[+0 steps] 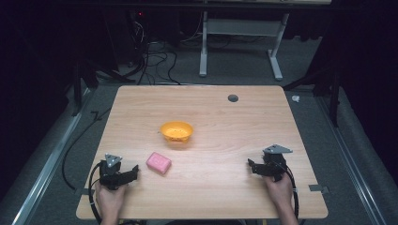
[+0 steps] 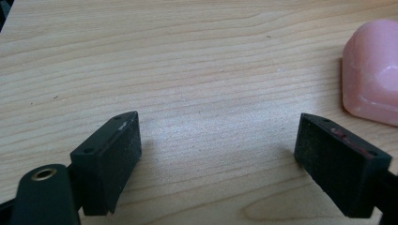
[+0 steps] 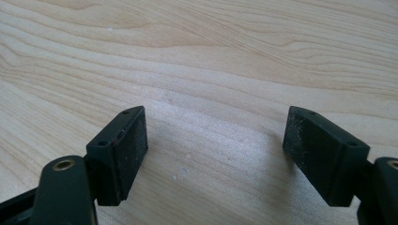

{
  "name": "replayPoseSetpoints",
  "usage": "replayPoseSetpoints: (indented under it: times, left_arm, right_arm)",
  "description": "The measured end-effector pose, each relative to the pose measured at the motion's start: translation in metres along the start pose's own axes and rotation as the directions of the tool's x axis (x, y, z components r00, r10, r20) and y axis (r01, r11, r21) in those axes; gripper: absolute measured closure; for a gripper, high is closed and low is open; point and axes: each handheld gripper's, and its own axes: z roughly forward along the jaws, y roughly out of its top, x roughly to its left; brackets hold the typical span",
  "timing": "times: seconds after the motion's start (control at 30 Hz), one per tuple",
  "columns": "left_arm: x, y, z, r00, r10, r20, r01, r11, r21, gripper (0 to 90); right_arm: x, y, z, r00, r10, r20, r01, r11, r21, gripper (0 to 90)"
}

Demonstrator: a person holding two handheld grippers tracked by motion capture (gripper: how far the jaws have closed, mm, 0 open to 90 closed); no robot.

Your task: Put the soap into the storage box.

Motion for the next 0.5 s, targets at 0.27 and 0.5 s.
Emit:
replayPoseSetpoints:
  times: [0.27, 0.5]
  left_arm:
    - [-0.0002, 0.0001, -0.0001, 1.0000, -0.001, -0.001, 0.001, 1.0000, 0.002, 15.4]
    - [-0.0002, 0.0001, -0.0001, 1.0000, -0.001, -0.002, 0.001, 1.0000, 0.002, 15.4]
  right_arm:
    - [-0.0002, -0.0001, -0.0001, 1.0000, 0.004, -0.004, -0.004, 1.000, -0.001, 22.7]
    - [-0.0002, -0.0001, -0.0001, 1.0000, 0.001, -0.004, -0.001, 1.000, 0.000, 22.6]
